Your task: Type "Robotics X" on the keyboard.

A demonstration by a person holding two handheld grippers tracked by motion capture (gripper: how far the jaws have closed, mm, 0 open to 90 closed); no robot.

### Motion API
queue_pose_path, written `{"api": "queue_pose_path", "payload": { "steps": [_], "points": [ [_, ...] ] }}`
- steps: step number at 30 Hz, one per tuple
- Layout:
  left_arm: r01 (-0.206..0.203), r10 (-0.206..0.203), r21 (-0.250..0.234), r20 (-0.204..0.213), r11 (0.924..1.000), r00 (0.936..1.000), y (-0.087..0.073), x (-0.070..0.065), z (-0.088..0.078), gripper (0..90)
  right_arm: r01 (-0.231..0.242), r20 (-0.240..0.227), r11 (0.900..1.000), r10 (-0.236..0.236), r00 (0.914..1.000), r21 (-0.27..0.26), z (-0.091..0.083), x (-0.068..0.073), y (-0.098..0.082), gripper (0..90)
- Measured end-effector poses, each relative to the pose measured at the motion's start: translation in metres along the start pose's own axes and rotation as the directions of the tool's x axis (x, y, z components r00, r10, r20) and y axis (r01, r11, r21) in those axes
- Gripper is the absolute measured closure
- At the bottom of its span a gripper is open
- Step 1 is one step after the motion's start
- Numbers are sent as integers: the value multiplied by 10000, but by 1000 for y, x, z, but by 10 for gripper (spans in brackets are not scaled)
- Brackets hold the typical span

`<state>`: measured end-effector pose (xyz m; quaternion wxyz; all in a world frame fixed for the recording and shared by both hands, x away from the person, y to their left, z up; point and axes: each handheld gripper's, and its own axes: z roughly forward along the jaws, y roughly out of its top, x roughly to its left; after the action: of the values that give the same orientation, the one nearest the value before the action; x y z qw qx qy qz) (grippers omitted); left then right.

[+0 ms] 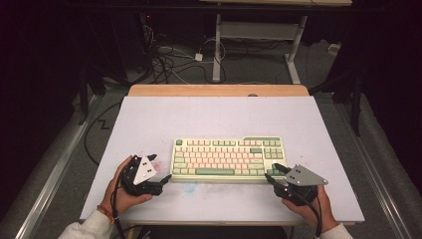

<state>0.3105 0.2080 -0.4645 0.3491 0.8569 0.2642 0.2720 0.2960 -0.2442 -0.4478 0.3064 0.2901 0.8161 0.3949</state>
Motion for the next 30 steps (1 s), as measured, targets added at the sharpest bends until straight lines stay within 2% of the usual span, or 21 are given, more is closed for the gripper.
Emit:
{"api": "queue_pose_path", "payload": {
  "steps": [3, 7, 12, 30],
  "points": [
    [-34, 34, 145, 15, 9999, 10000, -3, -1, -1, 187, -6, -227, 10000, 8, 9997, 70, 0, -3, 1, 706],
    [41, -43, 278, 68, 9996, 10000, -7, -1, 0, 187, -3, -583, 10000, 9, 9983, 97, -1, -5, 4, 825],
    [59, -64, 410, 133, 9991, 9999, -9, -2, 0, 187, 26, -621, 9998, -15, 9981, 184, 0, -6, 8, 896],
    [9, -24, 621, 238, 9981, 9997, -9, -5, 4, 187, 43, -747, 9997, -24, 9972, 253, 9, -15, 26, 899]
  ]
}}
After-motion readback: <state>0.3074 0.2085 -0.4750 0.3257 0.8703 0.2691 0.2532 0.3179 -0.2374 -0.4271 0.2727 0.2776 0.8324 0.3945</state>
